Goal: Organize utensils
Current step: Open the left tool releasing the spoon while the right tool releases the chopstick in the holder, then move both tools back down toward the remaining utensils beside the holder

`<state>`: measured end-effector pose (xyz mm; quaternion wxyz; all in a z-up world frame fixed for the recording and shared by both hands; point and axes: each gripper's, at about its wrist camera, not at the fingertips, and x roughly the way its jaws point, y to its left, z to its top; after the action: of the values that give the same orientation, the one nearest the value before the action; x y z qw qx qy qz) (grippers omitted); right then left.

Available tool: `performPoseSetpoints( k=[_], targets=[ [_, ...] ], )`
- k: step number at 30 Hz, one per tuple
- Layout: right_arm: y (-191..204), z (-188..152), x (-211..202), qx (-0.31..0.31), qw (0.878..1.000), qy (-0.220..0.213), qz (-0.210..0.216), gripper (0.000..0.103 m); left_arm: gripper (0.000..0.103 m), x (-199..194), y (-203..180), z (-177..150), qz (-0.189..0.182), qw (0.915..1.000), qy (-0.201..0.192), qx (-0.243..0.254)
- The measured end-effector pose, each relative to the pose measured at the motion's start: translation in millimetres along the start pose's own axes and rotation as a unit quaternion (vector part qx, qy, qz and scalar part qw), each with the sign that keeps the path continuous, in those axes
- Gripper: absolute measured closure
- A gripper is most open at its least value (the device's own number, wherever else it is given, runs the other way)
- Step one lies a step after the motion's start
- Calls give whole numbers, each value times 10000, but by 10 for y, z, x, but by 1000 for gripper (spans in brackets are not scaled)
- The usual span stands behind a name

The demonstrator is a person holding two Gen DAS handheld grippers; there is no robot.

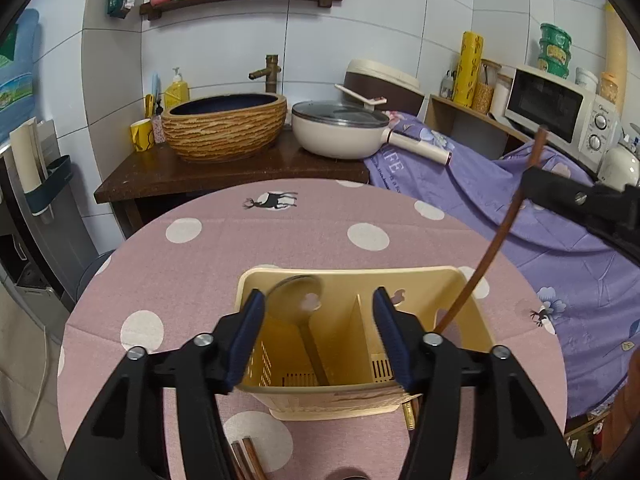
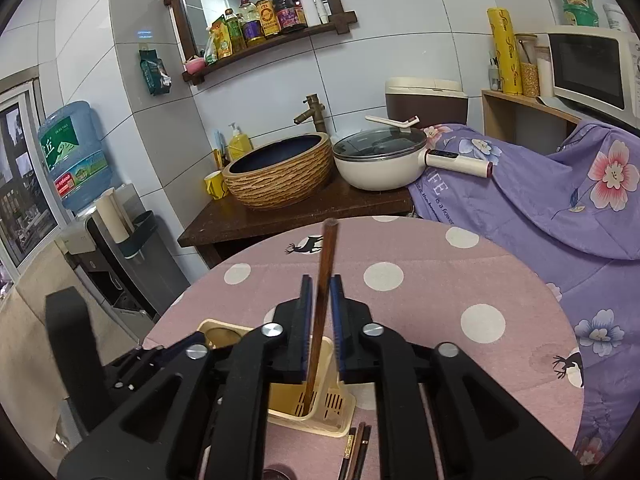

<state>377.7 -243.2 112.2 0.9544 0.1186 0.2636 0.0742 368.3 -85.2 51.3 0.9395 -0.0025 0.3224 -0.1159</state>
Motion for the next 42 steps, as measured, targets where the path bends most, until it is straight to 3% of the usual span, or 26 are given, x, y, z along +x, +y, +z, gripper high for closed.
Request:
performPoseSetpoints(
  k=[1,3,8,15,18,20,25,32,42],
  targets=[
    [-7,-7,-10,-2,10000,-31,-20,59,39,-44,6,2,-20,10000,-63,-25],
    [-26,-27,-75,27,9997,-224,-94,49,35,-135,31,-7,-80,9998,-142,-90],
    [-55,-93,-219,-100,9992,-325,-188,49,23,-405,145,-84,16,9992,-350,-201],
    [-226,-417,-454,108,9995,-66,-300,48,22,-720,450,-434,572,9976,-310,-239],
    [-266,-711,-429,48,9989,331,-339,48,30,-714,589,-707,799,9967,-38,-136],
    [-280,-922,-381,-34,9975,610,-360,48,41,-660,678,-927,901,9955,266,-117],
    [-268,-1517,-247,-213,9910,1233,-473,48,58,-488,824,-1441,838,9904,1048,-339],
    [-227,-2017,-142,-153,9821,1800,-534,48,62,-478,756,-1765,621,9885,1246,-590],
    [-234,-2259,-65,-245,9739,2048,-952,50,62,-349,642,-1880,558,9866,1398,-633]
  ],
)
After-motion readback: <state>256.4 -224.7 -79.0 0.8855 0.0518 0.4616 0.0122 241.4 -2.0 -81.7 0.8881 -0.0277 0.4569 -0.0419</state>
